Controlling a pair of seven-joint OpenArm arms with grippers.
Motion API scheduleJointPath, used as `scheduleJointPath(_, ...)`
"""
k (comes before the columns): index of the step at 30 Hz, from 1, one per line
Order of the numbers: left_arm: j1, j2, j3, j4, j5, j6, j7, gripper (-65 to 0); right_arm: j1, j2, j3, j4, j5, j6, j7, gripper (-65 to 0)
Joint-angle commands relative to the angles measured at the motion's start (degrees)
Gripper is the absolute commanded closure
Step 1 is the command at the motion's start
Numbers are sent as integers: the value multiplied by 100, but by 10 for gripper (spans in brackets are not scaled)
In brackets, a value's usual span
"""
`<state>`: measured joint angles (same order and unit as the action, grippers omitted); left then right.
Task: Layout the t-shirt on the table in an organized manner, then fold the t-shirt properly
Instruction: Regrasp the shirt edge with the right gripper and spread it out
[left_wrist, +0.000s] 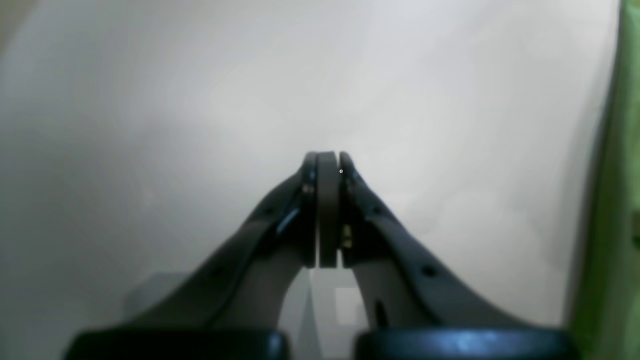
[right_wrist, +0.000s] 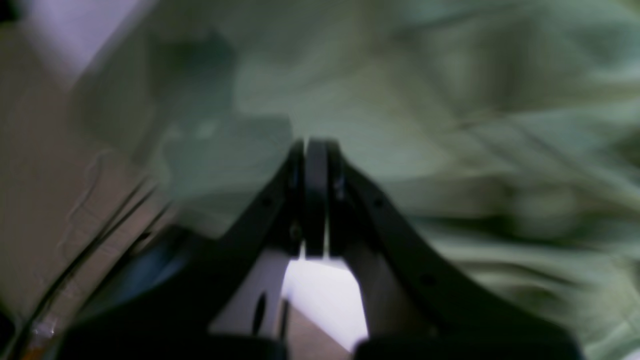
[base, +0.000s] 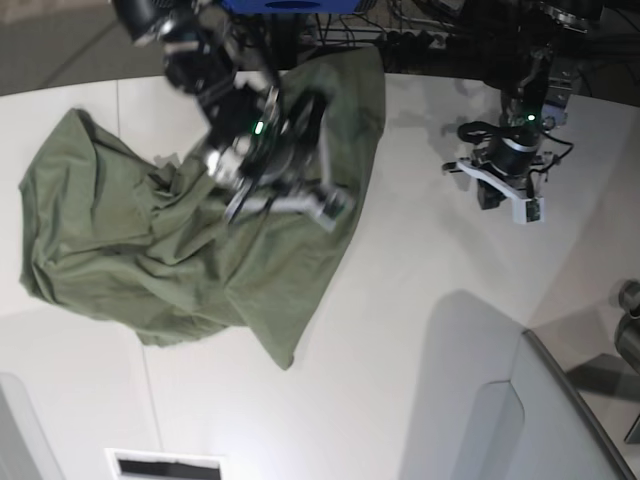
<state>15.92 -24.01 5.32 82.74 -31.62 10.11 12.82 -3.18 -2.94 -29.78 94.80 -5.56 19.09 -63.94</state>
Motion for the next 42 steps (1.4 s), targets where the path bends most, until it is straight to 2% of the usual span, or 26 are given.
scheduleJointPath(1, -23, -83, -36, 73, 19, -4, -126, 0, 287, -9, 152, -78, -46, -23, 51, 0)
scheduleJointPath(5, 100, -91, -44, 108, 19, -4, -126, 0, 1465, -44, 415, -1274, -46, -23, 148, 0)
scheduleJointPath(9, 109, -74, 26, 108, 19, -4, -126, 0, 2221, -62, 741, -2795, -46, -23, 1045, 0)
scheduleJointPath(13, 188, -65, 17, 108, 19, -4, -126, 0, 2758, 17, 1268, -4289, -46, -243, 1687, 0)
scheduleJointPath(17, 276, -91, -44, 108, 19, -4, -126, 0, 2933, 457, 1681, -5265, -46, -270, 2363, 0)
scheduleJointPath(21, 311, -91, -53, 100, 19, -4, -126, 0, 3197, 958, 1884, -5757, -46, -349, 2961, 0)
scheduleJointPath(22, 311, -91, -53, 100, 19, -4, -126, 0, 3320, 1054, 1963, -5889, -46, -525, 3076, 0)
scheduleJointPath(25, 311, -91, -27, 100, 19, -4, -126, 0, 3628, 1309, 2244, -6171, -46, -1430, 3559, 0)
scheduleJointPath(27, 311, -91, 8, 100, 19, -4, -126, 0, 3707, 1459, 2235, -6188, -46, -1799, 3796, 0)
scheduleJointPath(29, 311, -65, 17, 100, 19, -4, -126, 0, 3751, 1503, 2244, -6171, -46, -1993, 3999, 0)
scheduleJointPath(31, 320, -65, 17, 100, 19, -4, -126, 0, 3733, 1503, 2279, -5942, -46, -2002, 4183, 0)
scheduleJointPath(33, 320, -56, 17, 100, 19, -4, -126, 0, 3575, 1503, 2244, -5415, -46, -2002, 4122, 0)
scheduleJointPath(38, 320, -56, 17, 65, 19, -4, -126, 0, 2845, 1345, 2209, -3454, -37, -1922, 3120, 0)
scheduleJointPath(42, 311, -56, 17, 82, 19, -4, -126, 0, 2511, 1063, 1743, -2795, -28, -1210, 2574, 0)
